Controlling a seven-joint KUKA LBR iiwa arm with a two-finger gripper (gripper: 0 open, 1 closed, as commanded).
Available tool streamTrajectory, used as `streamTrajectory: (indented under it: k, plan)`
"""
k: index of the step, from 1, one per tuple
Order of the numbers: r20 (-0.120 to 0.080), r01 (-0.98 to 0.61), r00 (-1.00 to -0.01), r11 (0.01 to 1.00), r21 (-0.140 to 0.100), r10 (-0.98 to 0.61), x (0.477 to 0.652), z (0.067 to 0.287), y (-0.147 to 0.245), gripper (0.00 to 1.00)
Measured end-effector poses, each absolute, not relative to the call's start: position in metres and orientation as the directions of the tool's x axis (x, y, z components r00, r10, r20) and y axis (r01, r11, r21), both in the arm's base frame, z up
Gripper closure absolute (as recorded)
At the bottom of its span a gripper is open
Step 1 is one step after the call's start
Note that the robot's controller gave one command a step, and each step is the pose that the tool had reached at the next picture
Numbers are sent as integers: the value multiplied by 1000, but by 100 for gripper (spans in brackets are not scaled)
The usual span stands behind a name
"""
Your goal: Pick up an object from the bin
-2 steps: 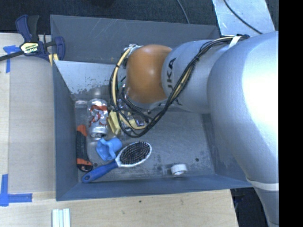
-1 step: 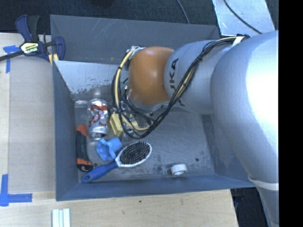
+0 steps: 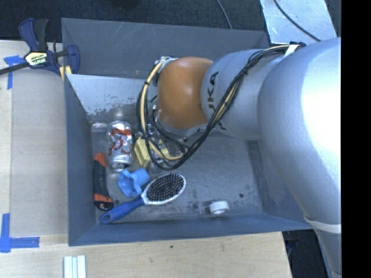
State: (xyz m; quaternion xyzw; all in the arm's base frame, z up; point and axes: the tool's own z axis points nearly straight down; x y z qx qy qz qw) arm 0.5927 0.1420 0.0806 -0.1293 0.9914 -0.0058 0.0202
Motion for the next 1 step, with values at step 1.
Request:
streamTrajectory:
  k: [1]
  plan:
    - [-43,-247,-968,969,-16,-247,595,89,140,100]
